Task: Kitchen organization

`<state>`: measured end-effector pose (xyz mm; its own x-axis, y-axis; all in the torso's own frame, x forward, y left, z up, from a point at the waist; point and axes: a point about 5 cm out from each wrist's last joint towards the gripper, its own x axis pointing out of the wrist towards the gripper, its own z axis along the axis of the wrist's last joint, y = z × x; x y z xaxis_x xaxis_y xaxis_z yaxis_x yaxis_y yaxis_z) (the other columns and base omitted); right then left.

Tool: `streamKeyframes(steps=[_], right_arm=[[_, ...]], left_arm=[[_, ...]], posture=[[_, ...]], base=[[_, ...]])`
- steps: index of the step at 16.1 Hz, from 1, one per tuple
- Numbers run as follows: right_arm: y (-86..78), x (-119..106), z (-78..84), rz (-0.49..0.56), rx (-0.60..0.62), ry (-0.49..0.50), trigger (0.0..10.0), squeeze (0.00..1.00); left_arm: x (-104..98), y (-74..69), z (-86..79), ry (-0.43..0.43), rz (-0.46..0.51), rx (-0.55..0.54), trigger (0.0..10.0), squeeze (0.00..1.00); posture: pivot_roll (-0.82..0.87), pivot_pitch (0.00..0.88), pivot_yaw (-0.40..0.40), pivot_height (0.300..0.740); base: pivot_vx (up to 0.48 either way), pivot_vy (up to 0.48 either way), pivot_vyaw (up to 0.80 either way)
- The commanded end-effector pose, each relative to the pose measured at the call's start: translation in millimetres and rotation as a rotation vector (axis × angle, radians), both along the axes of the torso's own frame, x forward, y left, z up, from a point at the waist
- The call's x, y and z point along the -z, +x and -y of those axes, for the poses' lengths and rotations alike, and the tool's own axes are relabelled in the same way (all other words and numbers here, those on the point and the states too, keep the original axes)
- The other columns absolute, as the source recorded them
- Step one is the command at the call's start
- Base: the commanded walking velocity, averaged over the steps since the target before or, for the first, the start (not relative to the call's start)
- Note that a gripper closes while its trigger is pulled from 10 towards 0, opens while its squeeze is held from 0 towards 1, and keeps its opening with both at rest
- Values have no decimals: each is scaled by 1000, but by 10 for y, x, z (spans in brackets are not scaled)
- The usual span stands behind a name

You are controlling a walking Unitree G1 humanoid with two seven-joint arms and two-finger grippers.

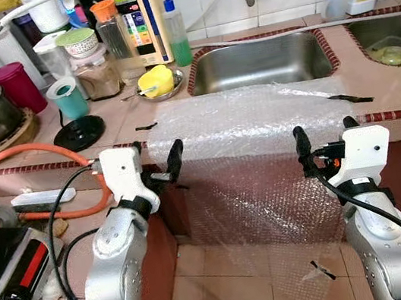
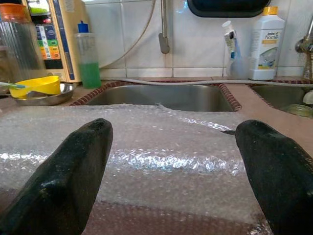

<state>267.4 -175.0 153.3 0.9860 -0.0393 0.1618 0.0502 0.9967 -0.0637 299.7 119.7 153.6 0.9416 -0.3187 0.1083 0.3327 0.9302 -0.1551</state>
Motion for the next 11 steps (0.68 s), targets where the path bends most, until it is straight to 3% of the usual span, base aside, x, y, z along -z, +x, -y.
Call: streamKeyframes(steps=[1, 2, 6, 11], right_arm=[[3, 11, -19, -9, -8, 11, 10000, 0], [17, 3, -12, -17, -10, 14, 10000, 0], [26, -27, 6, 2, 7, 8, 10000, 0], [141, -86, -110, 8, -77, -37, 10000, 0]], left_arm=[[-13, 38, -14, 4, 4, -6, 10000, 0], [-27, 59, 3, -7, 6, -13, 10000, 0], [-26, 17, -22, -17, 32, -51, 10000, 0], [-88, 39, -105, 15, 87, -76, 10000, 0]], posture=[[-22, 0, 149, 740], [-21, 0, 144, 740], [-13, 0, 120, 740], [0, 0, 97, 740]], base=[[0, 0, 0], [0, 0, 0], [0, 0, -727], [0, 0, 0]])
